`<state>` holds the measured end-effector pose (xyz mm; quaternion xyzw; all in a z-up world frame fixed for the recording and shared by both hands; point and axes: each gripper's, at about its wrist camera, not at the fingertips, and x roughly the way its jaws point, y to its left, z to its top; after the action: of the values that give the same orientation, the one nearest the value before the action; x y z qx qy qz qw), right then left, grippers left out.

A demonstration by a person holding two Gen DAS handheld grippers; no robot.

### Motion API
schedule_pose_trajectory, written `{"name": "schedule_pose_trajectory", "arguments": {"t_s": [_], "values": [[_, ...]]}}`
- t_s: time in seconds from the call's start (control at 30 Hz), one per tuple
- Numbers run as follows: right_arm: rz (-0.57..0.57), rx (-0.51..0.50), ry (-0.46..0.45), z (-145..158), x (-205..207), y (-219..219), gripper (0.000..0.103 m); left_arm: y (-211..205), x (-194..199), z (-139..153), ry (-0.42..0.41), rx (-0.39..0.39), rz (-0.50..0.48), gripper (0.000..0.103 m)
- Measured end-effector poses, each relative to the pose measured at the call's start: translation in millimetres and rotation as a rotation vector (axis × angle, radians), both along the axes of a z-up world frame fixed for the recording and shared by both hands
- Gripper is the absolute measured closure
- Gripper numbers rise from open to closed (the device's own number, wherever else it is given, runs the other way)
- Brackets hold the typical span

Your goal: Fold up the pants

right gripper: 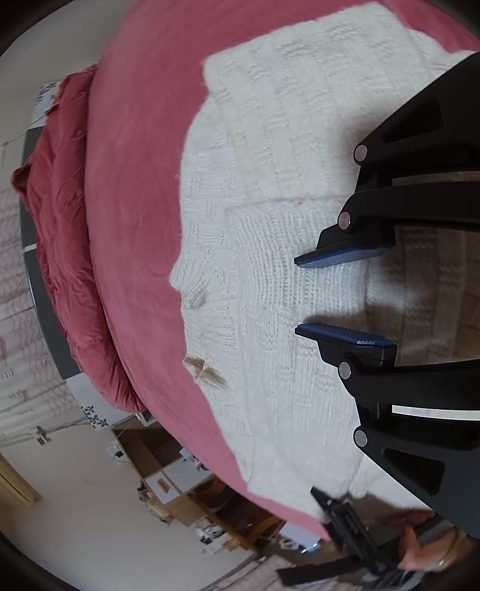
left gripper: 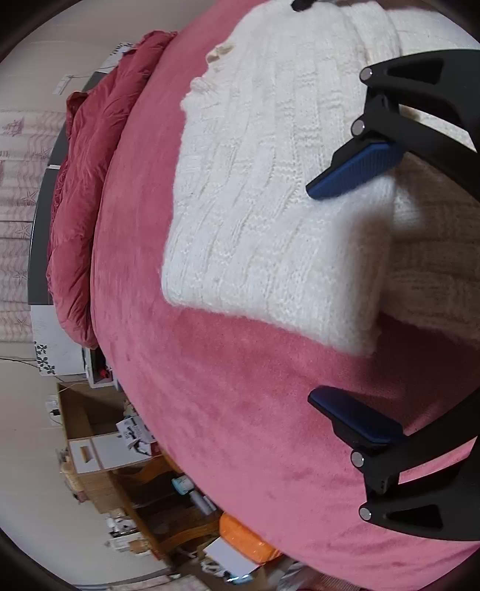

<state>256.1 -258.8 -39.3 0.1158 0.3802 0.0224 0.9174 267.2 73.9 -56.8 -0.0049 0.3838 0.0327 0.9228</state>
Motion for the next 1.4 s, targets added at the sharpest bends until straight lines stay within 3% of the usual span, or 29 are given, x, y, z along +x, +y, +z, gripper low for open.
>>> {"name": "schedule_pose_trajectory", "arguments": {"t_s": [0.17, 0.3, 0.4, 0.6, 0.7, 0.8, 0.87, 1.03, 1.07, 1.4], "values": [[-0.006, -0.008, -0.015, 3.8, -2.2, 3.5, 0.07, 2.4, -2.0, 0.5, -0.006, -0.007, 0.0, 0.002], [-0.032, 0.05, -0.037, 13.5, -22.8, 1.5, 0.054, 7.3, -7.3, 1.7, -0.003, -0.028, 0.006, 0.002], [-0.046, 0.039, -0.045, 19.8, -34.7, 3.6, 0.054, 9.7, -17.3, 3.1, -0.003, -0.033, 0.01, 0.002], [-0.04, -0.101, 0.057, 0.9, -38.4, 15.9, 0.054, 17.2, -40.9, 1.0, 0.005, -0.058, 0.01, 0.002], [-0.007, -0.166, 0.05, -3.5, -34.0, 19.4, 0.052, 19.2, -44.7, -1.4, 0.035, -0.035, 0.003, 0.002], [-0.018, -0.06, 0.024, 6.1, -47.4, 7.2, 0.048, 24.0, -56.6, -1.3, 0.054, -0.035, -0.025, 0.002], [-0.027, -0.029, 0.01, 14.3, -60.6, 2.7, 0.034, 31.2, -72.3, -0.5, 0.072, -0.053, -0.047, 0.002], [-0.021, -0.073, -0.073, 39.5, -115.2, -7.6, 0.032, 45.1, -114.4, -4.5, 0.121, -0.114, -0.132, 0.002], [-0.024, -0.074, -0.081, 41.4, -125.3, -11.6, 0.027, 47.1, -123.3, -4.2, 0.118, -0.117, -0.148, 0.002], [-0.212, 0.16, -0.06, 25.2, -237.3, -99.8, 0.025, 59.2, -212.3, -12.0, 0.034, -0.094, -0.329, 0.002]]}}
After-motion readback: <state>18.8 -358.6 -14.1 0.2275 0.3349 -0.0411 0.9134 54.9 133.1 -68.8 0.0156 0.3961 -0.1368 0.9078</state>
